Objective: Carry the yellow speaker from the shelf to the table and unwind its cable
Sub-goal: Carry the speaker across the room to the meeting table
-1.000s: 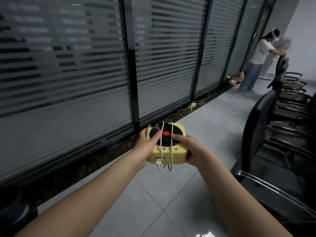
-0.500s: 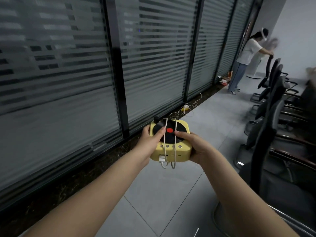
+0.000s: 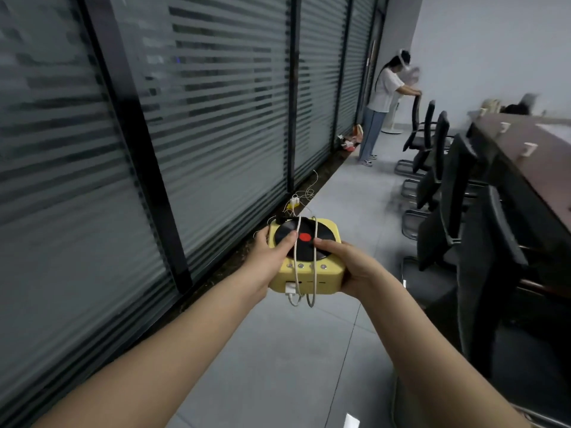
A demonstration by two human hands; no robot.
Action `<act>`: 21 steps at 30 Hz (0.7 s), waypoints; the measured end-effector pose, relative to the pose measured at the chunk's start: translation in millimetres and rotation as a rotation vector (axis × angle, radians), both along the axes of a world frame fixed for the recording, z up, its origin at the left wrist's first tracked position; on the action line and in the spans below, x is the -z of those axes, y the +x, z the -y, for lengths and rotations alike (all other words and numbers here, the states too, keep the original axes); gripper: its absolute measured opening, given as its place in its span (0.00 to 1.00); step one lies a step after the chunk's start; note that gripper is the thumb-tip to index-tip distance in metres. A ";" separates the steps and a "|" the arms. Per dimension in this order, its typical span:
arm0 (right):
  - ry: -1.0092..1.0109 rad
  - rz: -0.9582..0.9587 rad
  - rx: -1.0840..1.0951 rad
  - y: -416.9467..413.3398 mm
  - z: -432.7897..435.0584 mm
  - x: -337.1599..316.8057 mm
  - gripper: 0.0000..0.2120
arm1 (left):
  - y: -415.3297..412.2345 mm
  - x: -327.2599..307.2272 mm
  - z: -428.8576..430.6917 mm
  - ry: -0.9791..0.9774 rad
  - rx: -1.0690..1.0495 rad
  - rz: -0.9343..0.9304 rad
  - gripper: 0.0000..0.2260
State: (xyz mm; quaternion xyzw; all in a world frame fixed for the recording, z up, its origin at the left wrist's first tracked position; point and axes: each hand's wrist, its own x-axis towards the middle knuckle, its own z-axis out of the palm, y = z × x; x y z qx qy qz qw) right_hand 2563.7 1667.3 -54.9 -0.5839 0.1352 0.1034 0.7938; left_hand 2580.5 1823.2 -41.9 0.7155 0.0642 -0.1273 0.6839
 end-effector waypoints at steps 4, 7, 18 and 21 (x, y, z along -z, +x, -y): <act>0.022 -0.027 0.061 38.9 4.0 7.2 0.23 | 48.4 3.4 4.0 0.009 0.077 -0.027 0.27; 0.016 -0.044 0.103 66.5 11.5 15.7 0.28 | 78.0 7.8 11.8 0.019 0.126 -0.043 0.27; 0.021 -0.036 0.174 198.5 74.0 31.0 0.28 | 218.9 26.7 76.2 0.026 0.176 -0.039 0.30; 0.027 -0.030 0.191 241.7 96.0 28.2 0.26 | 261.4 22.8 97.2 0.025 0.190 -0.027 0.31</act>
